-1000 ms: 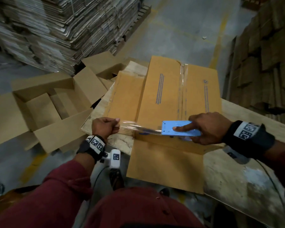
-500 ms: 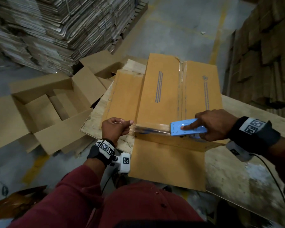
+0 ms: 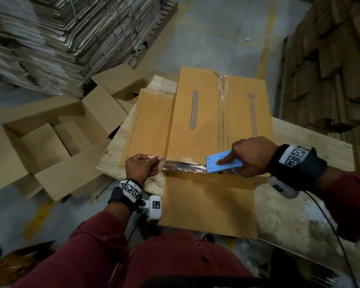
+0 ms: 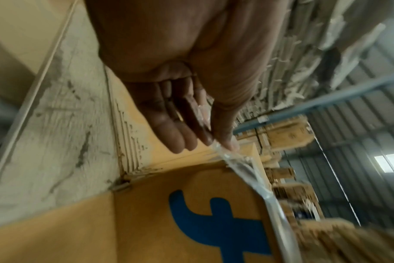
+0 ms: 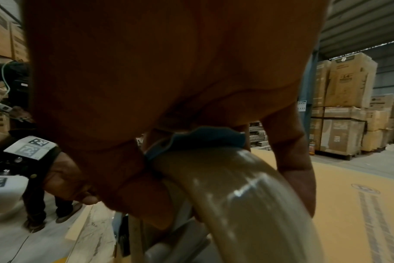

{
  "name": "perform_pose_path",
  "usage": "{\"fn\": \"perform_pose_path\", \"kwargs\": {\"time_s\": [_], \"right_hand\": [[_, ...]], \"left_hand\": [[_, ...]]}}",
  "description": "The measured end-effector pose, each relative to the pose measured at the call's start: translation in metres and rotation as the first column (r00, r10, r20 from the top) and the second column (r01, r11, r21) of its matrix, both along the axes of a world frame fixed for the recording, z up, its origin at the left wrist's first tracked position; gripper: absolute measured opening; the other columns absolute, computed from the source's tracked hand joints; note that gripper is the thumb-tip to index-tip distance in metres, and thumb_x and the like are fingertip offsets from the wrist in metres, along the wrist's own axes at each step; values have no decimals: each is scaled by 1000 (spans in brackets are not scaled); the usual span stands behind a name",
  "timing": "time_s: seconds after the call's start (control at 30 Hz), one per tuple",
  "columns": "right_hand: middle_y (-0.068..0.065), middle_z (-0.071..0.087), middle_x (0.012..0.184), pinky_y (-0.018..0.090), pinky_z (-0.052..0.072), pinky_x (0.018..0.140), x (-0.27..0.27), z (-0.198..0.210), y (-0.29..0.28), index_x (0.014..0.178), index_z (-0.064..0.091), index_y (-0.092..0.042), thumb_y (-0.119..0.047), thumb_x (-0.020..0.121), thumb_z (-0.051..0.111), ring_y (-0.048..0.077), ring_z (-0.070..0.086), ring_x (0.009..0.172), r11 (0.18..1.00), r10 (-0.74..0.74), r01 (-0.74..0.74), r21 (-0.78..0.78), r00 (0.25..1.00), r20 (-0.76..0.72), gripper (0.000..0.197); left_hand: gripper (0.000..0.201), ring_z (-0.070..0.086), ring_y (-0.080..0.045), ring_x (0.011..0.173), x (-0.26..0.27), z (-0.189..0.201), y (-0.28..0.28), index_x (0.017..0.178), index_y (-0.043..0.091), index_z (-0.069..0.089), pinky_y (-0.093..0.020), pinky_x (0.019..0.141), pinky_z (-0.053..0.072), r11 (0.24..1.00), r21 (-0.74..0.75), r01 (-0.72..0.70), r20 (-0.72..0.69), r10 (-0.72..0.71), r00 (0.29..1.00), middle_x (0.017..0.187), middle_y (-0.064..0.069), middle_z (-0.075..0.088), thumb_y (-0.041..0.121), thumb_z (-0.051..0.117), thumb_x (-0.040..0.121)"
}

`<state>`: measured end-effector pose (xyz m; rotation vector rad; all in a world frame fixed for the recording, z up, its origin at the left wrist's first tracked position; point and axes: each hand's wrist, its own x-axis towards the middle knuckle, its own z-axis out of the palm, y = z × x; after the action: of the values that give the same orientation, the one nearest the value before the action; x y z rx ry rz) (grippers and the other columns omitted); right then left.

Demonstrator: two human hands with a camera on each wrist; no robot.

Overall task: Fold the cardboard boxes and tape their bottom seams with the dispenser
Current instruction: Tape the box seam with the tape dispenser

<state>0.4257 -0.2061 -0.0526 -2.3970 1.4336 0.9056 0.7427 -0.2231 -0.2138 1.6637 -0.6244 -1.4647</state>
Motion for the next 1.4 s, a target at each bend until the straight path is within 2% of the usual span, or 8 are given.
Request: {"fn": "perform_pose_path", "kwargs": {"time_s": [0.53,0.7,0.8,0.93,1.07,1.17,1.27,1.4], "right_hand": [[-10,43,91,38,53,63,13,-7,-9,141,44,-63,-38,78,64,24,62,86,981,-70,76,178,997,-37,71],[-5,53,101,35,44,62,11,-8,-20,141,45,-62,-36,81,68,24,59,85,977,-79,85,196,996,-37,69],[-6,54,97,38,48,65,10,-7,-25,139,48,-62,-36,80,69,23,59,84,970,-102,102,220,995,-12,67],[-5,58,99,39,51,69,8,-9,-31,136,50,-63,-36,75,70,23,59,83,965,-107,105,239,994,-5,70],[-8,53,93,34,46,67,3,-13,-35,136,52,-61,-32,78,73,22,59,82,962,-119,111,251,993,19,68],[-10,52,94,33,49,68,1,-15,-36,134,53,-62,-33,77,75,21,60,83,962,-127,117,248,992,26,67],[-14,50,91,33,51,70,1,-15,-39,132,55,-60,-32,78,77,20,61,83,957,-143,130,258,989,30,64],[-17,45,89,27,40,70,-1,-14,-38,130,58,-60,-33,78,76,15,54,83,963,-147,133,233,988,44,62]], "left_hand": [[32,44,-13,52,-3,-27,-11,93,9,75,-21,46,31,948,216,235,-183,-197,963,79,-4,77,36,88,81],[28,39,-14,55,6,-24,-23,76,12,84,-22,47,24,880,251,404,-280,-333,900,87,-1,79,40,85,80],[41,43,-12,50,9,-29,-33,88,8,83,-20,40,27,832,278,480,-314,-393,864,97,-6,78,43,87,67],[75,47,-12,39,10,-39,-38,118,-6,70,-20,35,36,832,271,484,-366,-376,851,84,-8,67,40,91,63],[69,41,-12,38,3,-47,-26,94,-2,66,-18,36,31,836,281,472,-319,-382,867,72,-15,61,56,88,64],[62,45,-7,41,0,-51,-26,83,9,68,-17,32,27,803,321,502,-337,-398,853,64,-4,60,65,87,67],[31,38,-7,38,-3,-51,-31,75,11,58,-17,32,27,822,360,441,-414,-282,865,61,-1,54,25,59,103],[32,39,-13,42,-4,-59,-15,69,4,60,-22,37,24,848,419,325,-217,-255,942,69,-12,54,3,53,100]]}}
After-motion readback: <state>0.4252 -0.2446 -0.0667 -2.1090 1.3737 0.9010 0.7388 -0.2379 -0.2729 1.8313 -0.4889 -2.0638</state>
